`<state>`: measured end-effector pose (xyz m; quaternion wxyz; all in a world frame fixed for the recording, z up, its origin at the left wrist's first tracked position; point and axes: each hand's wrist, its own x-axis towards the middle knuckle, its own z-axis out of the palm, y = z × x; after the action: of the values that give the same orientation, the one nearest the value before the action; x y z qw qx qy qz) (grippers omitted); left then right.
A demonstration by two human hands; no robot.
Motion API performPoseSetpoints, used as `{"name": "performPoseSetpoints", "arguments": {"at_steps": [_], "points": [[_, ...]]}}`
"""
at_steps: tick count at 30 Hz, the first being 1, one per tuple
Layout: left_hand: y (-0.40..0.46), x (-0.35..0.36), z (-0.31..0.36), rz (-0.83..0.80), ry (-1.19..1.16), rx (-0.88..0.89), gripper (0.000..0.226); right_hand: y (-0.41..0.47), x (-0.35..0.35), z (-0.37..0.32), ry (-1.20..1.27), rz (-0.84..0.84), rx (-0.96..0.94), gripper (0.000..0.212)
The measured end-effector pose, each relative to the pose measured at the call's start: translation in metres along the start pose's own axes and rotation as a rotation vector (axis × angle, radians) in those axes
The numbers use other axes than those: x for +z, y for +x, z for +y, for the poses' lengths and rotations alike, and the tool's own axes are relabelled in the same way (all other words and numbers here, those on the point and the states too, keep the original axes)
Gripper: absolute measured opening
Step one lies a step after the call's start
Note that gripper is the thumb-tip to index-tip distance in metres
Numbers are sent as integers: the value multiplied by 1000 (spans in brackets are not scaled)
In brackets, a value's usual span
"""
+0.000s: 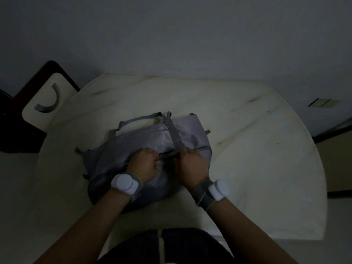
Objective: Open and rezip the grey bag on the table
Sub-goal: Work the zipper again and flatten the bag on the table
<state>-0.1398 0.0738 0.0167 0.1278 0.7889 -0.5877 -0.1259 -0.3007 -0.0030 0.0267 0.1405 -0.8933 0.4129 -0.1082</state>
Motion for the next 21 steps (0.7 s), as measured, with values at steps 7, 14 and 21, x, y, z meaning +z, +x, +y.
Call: {"name": "performPoseSetpoints", "arguments": {"at_steps": [7,14,21], "points": [[-2,8,1,-37,1,7,16,4,9,27,89,-61,322,32],[-2,8,0,-73,-3,10,26,8,7,33,50,-144,265,29],[-5,3,2,-52,-54,21,14,10,6,23,-84,-123,190,22]]}}
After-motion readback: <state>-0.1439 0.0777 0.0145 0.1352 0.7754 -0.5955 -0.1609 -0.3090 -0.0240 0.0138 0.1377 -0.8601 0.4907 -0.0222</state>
